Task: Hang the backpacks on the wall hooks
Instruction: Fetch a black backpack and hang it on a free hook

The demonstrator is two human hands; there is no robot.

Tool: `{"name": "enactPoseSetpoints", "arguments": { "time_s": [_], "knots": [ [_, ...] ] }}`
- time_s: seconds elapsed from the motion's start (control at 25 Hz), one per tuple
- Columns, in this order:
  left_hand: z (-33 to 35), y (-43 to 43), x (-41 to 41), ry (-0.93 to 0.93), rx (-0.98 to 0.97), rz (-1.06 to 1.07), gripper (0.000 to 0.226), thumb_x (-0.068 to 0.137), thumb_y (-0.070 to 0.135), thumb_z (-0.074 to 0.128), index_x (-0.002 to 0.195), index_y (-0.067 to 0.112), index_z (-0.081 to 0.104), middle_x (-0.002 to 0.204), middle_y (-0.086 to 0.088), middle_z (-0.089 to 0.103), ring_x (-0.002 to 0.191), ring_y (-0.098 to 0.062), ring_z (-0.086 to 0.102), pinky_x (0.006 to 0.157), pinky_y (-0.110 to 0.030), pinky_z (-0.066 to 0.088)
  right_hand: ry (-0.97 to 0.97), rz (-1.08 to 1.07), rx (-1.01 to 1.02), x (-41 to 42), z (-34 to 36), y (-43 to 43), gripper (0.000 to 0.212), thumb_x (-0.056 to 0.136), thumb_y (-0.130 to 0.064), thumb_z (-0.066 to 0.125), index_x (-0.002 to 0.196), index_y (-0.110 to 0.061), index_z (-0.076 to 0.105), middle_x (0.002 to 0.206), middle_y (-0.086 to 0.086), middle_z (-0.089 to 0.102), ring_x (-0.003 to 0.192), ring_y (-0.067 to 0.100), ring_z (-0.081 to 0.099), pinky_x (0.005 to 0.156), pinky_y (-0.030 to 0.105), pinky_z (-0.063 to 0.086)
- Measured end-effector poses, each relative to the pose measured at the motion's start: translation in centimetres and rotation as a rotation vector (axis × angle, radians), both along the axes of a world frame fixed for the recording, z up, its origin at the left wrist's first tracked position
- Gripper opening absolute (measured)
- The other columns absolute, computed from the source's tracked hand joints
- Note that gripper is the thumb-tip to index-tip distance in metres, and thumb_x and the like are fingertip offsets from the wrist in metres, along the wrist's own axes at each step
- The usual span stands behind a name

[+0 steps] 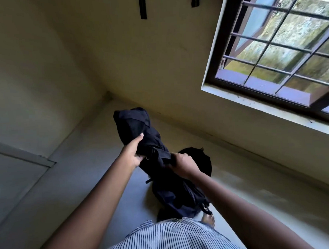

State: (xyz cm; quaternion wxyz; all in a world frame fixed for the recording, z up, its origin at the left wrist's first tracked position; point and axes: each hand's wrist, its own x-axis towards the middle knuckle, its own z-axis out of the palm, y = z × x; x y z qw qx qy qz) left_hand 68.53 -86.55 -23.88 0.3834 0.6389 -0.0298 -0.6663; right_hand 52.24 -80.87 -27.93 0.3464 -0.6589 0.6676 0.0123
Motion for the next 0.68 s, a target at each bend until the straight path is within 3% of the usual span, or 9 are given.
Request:
{"name": "enactPoseSetpoints", "arguments": {
  "time_s": [0.12, 0.2, 0.24, 0.28, 0.36, 0.44, 0.56, 0.64, 0.68],
  "knots": [
    [1.9, 2.5, -0.5, -0.02, -0.045, -0.138, 0.052, 0.091, 0.033, 0.053, 0.137, 0.011, 0.042, 0.143, -0.012, 0.047, 0.124, -0.028, 0.05, 0.097, -0.042, 0.043, -0.207, -0.186, 0.049, 0.1, 1.0, -1.0, 0.039, 0.084, -0.047, 0.059, 0.095, -0.01, 0.065, 0.094, 0.018, 0.069, 0.09, 0.034, 0.064, 0.067, 0.032, 0.044],
    [2.6, 5.5, -1.1, -0.157, -0.028, -0.354, 0.05, 0.091, 0.041, 0.05, 0.134, 0.017, 0.045, 0.131, -0.005, 0.056, 0.098, -0.017, 0.058, 0.073, -0.027, 0.054, -0.368, -0.366, 0.102, 0.6, 1.9, -1.7, 0.041, 0.083, -0.047, 0.062, 0.06, -0.014, 0.054, 0.062, 0.005, 0.057, 0.058, 0.019, 0.054, 0.053, 0.029, 0.034],
    [2.9, 7.1, -1.5, -0.217, -0.018, -0.476, 0.051, 0.089, 0.044, 0.051, 0.133, 0.02, 0.045, 0.122, -0.001, 0.059, 0.089, -0.013, 0.057, 0.056, -0.019, 0.053, -0.428, -0.415, 0.114, 0.9, 2.3, -2.0, 0.049, 0.083, -0.046, 0.063, 0.051, -0.017, 0.04, 0.053, 0.0, 0.043, 0.048, 0.013, 0.041, 0.048, 0.028, 0.026],
    [3.0, 8.4, -1.9, -0.245, -0.019, -0.566, 0.055, 0.086, 0.048, 0.054, 0.133, 0.022, 0.042, 0.118, 0.002, 0.059, 0.09, -0.012, 0.058, 0.051, -0.018, 0.052, -0.504, -0.452, 0.125, 1.3, 2.7, -2.3, 0.054, 0.083, -0.045, 0.064, 0.049, -0.02, 0.03, 0.051, -0.001, 0.033, 0.045, 0.011, 0.031, 0.047, 0.028, 0.02],
    [2.2, 9.4, -1.9, -0.317, -0.059, -0.641, 0.066, 0.077, 0.054, 0.063, 0.132, 0.023, 0.042, 0.124, 0.002, 0.058, 0.106, -0.019, 0.059, 0.074, -0.027, 0.054, -0.669, -0.541, 0.175, 1.5, 3.2, -2.8, 0.054, 0.083, -0.042, 0.065, 0.049, -0.02, 0.03, 0.049, -0.002, 0.029, 0.039, 0.01, 0.028, 0.045, 0.025, 0.02],
    [1.0, 8.3, -1.5, -0.488, -0.102, -0.685, 0.06, 0.071, 0.053, 0.067, 0.119, 0.02, 0.054, 0.116, -0.002, 0.064, 0.105, -0.024, 0.062, 0.086, -0.039, 0.055, -0.796, -0.597, 0.257, 1.4, 3.9, -2.6, 0.039, 0.085, -0.039, 0.064, 0.057, -0.015, 0.051, 0.05, -0.002, 0.041, 0.032, 0.004, 0.036, 0.038, 0.017, 0.027],
    [-0.5, 6.0, -0.7, -0.69, -0.138, -0.665, 0.036, 0.07, 0.041, 0.063, 0.094, 0.014, 0.062, 0.094, -0.01, 0.068, 0.087, -0.029, 0.066, 0.079, -0.048, 0.058, -1.015, -0.621, 0.302, 1.7, 4.5, -1.8, 0.017, 0.091, -0.028, 0.058, 0.094, -0.015, 0.068, 0.058, -0.005, 0.047, 0.037, -0.002, 0.039, 0.04, 0.01, 0.034],
    [-0.8, 4.7, -0.2, -0.528, -0.109, -0.425, 0.015, 0.079, 0.024, 0.064, 0.079, 0.011, 0.057, 0.083, -0.013, 0.064, 0.072, -0.027, 0.062, 0.065, -0.045, 0.058, -1.102, -0.61, 0.292, 1.9, 4.7, -1.1, 0.028, 0.094, -0.023, 0.054, 0.117, -0.01, 0.063, 0.076, -0.003, 0.058, 0.05, -0.005, 0.052, 0.052, 0.007, 0.043],
    [-0.5, 4.1, 0.0, -0.403, -0.064, -0.284, 0.013, 0.082, 0.017, 0.063, 0.076, 0.009, 0.055, 0.077, -0.013, 0.061, 0.066, -0.025, 0.059, 0.055, -0.038, 0.057, -1.044, -0.554, 0.236, 1.7, 4.9, -0.7, 0.031, 0.093, -0.025, 0.055, 0.119, -0.01, 0.062, 0.086, -0.002, 0.064, 0.06, -0.006, 0.058, 0.061, 0.008, 0.047]
  ]
}}
